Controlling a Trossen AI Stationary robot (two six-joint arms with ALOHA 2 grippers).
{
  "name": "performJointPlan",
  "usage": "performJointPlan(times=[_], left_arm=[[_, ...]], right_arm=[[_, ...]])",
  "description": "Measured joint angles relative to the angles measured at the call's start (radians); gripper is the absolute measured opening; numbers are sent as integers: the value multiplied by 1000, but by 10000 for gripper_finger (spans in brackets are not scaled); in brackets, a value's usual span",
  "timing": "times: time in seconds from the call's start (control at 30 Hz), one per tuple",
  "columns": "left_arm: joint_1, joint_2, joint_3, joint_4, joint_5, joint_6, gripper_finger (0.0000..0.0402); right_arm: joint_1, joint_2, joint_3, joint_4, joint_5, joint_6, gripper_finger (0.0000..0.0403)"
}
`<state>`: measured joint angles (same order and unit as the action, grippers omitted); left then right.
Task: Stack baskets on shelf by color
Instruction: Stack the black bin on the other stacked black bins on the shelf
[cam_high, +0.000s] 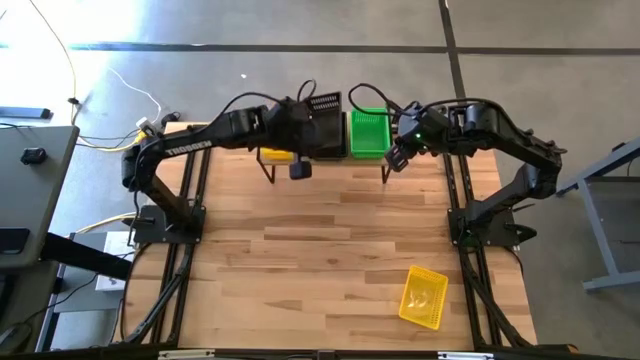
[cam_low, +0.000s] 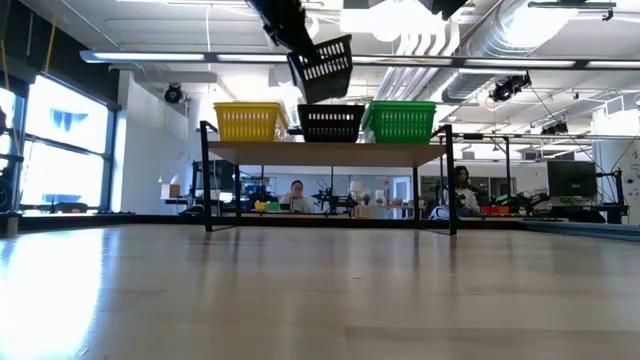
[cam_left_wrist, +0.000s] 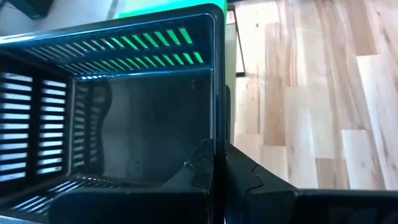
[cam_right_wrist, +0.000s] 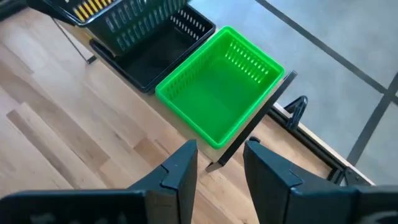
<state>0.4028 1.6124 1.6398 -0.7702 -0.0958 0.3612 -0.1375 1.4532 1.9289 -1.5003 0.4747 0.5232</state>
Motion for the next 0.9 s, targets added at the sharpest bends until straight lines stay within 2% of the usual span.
performJointPlan(times=[0.17, 0.37, 0.6, 0.9], left_arm=[[34, 12, 1, 18, 62, 45, 0], [46, 58, 0, 9, 59, 61, 0], [45, 69, 0, -3, 7, 44, 0], [46, 94, 0, -26, 41, 35, 0]], right_arm=[[0, 0, 0, 0, 32, 32, 117], [0, 0, 0, 0, 44, 46, 117], [0, 0, 0, 0, 44, 58, 117], [0, 0, 0, 0, 42, 87, 117]])
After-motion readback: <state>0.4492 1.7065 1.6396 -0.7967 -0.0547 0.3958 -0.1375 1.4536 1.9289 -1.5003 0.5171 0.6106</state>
